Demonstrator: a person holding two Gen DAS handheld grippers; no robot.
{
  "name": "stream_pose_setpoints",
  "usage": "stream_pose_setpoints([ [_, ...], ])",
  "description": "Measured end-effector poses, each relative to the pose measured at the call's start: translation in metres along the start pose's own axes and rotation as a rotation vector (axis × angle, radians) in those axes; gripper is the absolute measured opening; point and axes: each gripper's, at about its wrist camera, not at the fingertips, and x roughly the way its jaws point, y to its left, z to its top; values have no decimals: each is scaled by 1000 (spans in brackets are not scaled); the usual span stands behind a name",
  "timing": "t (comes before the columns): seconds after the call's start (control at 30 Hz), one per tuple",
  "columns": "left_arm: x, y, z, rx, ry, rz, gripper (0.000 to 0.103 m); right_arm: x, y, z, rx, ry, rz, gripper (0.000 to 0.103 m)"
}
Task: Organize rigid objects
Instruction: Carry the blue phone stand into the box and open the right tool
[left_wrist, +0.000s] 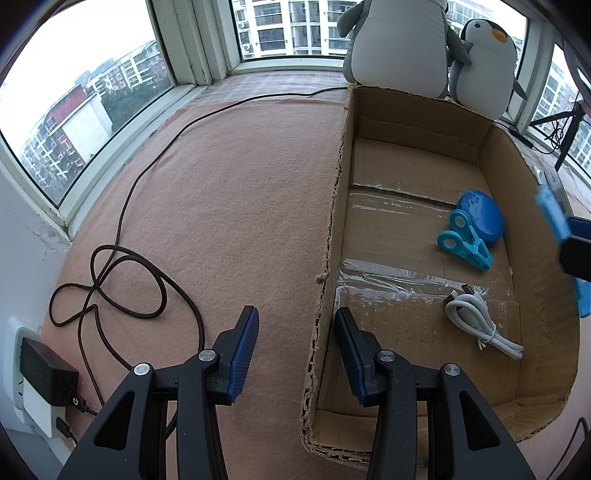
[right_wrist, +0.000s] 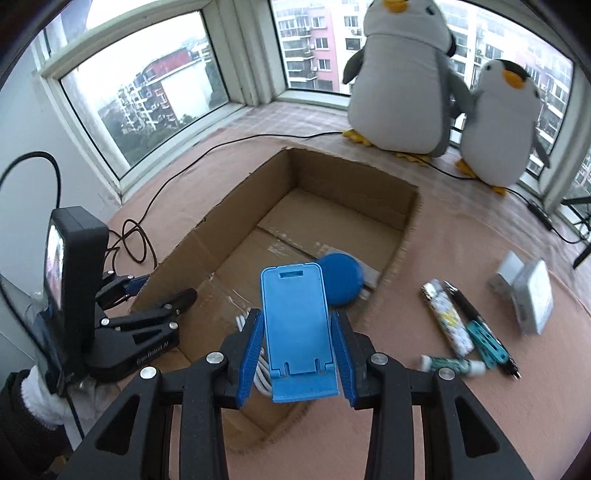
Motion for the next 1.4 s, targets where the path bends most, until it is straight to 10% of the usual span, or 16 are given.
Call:
stream_pose_setpoints([
  [1.4, 0, 0, 1, -3, -1, -3, 47, -26, -20, -11, 115, -89, 30, 60],
])
